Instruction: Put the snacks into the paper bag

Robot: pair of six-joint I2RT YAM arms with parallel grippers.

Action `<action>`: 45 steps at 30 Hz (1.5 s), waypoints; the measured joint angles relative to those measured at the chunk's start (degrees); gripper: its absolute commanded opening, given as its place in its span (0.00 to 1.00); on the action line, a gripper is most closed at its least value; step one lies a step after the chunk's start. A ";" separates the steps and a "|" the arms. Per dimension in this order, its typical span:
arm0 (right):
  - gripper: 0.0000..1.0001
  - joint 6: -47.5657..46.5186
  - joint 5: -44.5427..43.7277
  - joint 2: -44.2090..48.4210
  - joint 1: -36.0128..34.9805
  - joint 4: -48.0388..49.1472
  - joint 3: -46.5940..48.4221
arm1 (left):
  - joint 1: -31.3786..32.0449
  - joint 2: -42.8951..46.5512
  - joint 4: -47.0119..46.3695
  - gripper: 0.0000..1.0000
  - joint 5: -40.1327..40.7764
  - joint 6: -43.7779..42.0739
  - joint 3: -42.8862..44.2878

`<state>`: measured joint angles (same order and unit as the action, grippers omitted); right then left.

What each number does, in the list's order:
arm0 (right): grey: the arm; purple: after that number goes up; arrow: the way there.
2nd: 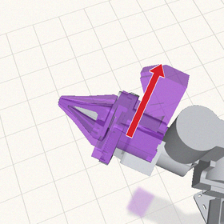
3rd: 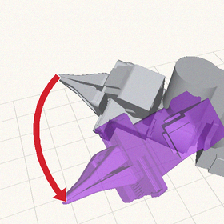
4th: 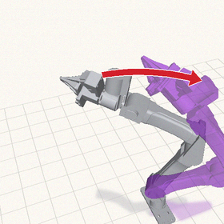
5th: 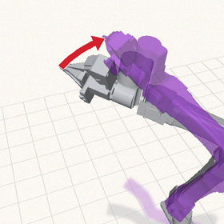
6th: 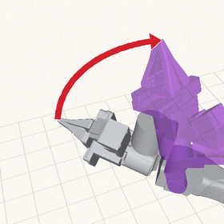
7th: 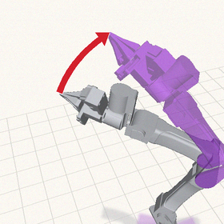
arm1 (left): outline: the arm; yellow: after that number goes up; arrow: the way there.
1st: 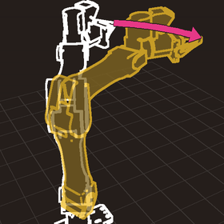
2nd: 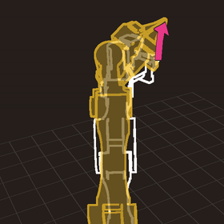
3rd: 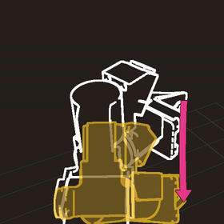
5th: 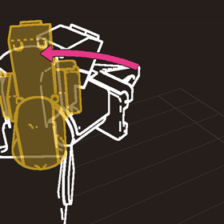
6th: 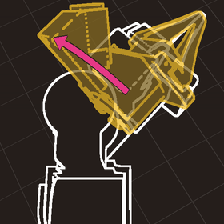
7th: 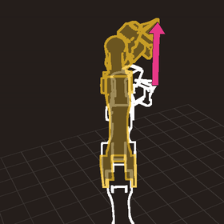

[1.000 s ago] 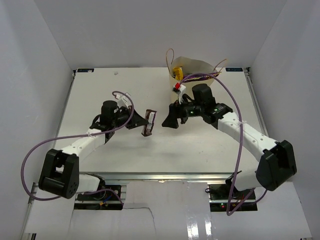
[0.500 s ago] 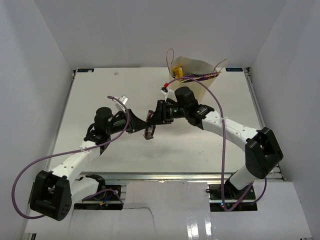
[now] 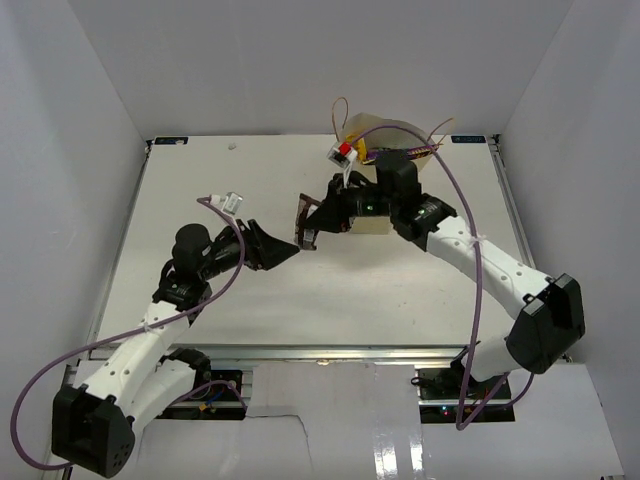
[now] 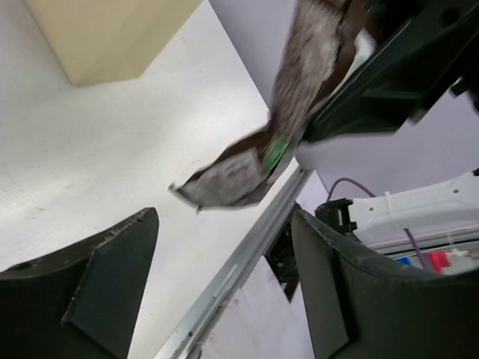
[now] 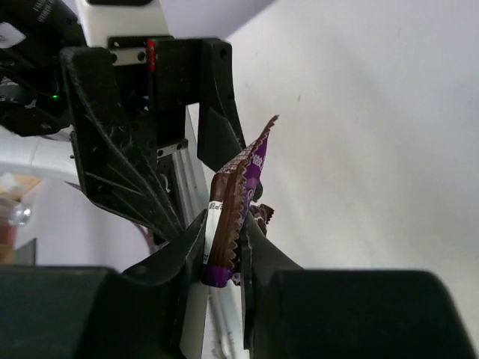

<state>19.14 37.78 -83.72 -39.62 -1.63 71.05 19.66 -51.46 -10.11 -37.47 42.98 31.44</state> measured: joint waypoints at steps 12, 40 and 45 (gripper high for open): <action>0.08 -18.73 -1.18 -1.38 20.37 -2.78 30.25 | 0.00 3.63 13.07 0.85 7.21 -11.39 9.25; 0.90 -33.86 -31.52 8.79 21.81 -16.74 18.27 | -0.04 3.67 18.18 0.97 16.39 -15.72 10.56; 0.90 -28.68 -43.25 22.77 22.80 -20.24 3.34 | -0.04 3.19 18.36 0.97 17.66 -15.65 10.60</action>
<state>-9.54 -5.48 -60.95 -16.82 -21.87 74.39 19.62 -48.27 8.25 -19.81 27.33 42.04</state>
